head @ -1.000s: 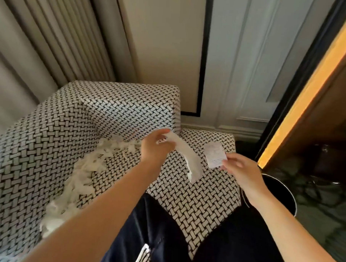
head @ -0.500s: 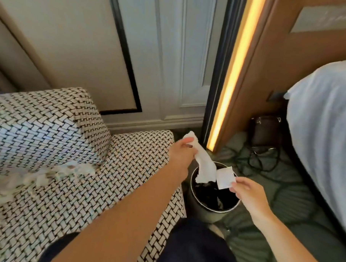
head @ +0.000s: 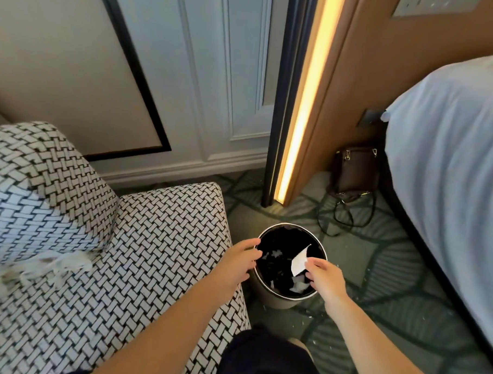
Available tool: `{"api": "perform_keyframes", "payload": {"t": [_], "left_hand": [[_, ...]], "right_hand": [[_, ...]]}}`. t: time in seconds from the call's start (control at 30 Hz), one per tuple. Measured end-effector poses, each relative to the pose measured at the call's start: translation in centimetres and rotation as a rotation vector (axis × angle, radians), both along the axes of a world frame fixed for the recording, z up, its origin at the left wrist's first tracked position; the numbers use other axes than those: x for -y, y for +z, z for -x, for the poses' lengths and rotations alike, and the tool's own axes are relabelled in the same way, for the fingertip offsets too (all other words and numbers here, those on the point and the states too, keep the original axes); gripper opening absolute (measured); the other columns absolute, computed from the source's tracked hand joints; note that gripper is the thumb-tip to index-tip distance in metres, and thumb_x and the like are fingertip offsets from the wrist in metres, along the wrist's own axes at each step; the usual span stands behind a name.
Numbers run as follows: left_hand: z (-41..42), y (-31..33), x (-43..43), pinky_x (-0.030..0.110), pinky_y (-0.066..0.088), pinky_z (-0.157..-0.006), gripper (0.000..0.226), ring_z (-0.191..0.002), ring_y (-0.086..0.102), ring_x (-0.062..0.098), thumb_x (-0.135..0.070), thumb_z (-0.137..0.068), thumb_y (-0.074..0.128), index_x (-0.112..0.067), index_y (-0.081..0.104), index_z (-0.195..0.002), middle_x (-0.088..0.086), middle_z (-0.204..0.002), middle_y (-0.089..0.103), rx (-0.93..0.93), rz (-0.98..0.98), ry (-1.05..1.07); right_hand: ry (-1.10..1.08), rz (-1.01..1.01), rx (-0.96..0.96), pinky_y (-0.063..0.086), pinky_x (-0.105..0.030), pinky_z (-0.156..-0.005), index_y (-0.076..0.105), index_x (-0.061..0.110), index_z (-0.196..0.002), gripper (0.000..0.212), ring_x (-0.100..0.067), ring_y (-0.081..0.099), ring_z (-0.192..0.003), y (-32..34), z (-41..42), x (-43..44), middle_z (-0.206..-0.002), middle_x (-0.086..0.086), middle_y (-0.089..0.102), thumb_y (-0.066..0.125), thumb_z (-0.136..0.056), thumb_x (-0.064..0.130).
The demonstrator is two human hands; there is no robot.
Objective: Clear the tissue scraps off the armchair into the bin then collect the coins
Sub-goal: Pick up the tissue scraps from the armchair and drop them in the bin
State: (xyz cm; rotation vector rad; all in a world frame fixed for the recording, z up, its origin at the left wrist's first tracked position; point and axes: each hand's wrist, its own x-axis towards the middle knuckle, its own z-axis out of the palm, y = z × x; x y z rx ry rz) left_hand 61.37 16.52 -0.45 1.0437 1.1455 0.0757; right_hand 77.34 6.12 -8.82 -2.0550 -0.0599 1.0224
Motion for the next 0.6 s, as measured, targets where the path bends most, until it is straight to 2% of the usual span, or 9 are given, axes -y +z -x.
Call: {"api": "perform_keyframes", "payload": {"t": [0.1,0.27,0.43,0.5,0.6], "left_hand": [[1.3,0.4,-0.3,0.033,0.039,-0.100,0.032,-0.112,0.051,0.017,-0.013,-0.097,0.045,-0.020,0.052,-0.128,0.000,-0.116,0.054,-0.030,-0.020,0.012],[4.6,1.5,-0.2,0.030,0.043,-0.093,0.024,-0.107,0.058,0.015,-0.016,-0.094,0.052,-0.021,0.061,-0.116,0.001,-0.120,0.059,-0.050,-0.052,0.036],[9.6,3.5,0.5,0.030,0.045,-0.092,0.024,-0.100,0.062,0.012,-0.017,-0.091,0.058,-0.025,0.061,-0.113,-0.002,-0.113,0.063,-0.041,-0.109,0.145],[12.3,4.7,0.8,0.033,0.045,-0.096,0.027,-0.099,0.063,0.013,-0.017,-0.090,0.059,-0.026,0.058,-0.115,-0.001,-0.112,0.063,-0.017,-0.134,0.199],[16.6,6.5,1.1,0.035,0.045,-0.098,0.027,-0.100,0.063,0.014,-0.016,-0.089,0.059,-0.028,0.058,-0.114,-0.002,-0.111,0.065,0.013,-0.179,0.268]], "right_hand": [[0.035,-0.010,-0.053,0.043,-0.043,-0.103,0.061,0.019,-0.120,0.030,-0.024,0.056,-0.113,0.0,0.4,-0.3,-0.118,-0.002,0.060,0.061,-0.090,0.025],[0.129,-0.049,-0.061,0.047,-0.037,-0.096,0.061,0.018,-0.103,0.011,-0.019,0.062,-0.096,2.6,1.8,-0.3,-0.110,-0.005,0.064,0.054,-0.095,0.022],[0.225,-0.150,0.032,0.047,-0.034,-0.094,0.067,0.016,-0.100,0.013,-0.017,0.064,-0.094,6.7,4.4,-1.6,-0.104,-0.004,0.069,0.056,-0.093,0.021],[0.308,-0.203,0.060,0.047,-0.033,-0.092,0.068,0.019,-0.095,0.011,-0.015,0.065,-0.093,8.6,6.7,-2.4,-0.102,-0.002,0.069,0.057,-0.091,0.020],[0.500,-0.264,0.119,0.047,-0.032,-0.093,0.067,0.020,-0.101,0.014,-0.013,0.063,-0.097,11.7,11.3,-3.2,-0.100,0.002,0.068,0.057,-0.091,0.021]]}}
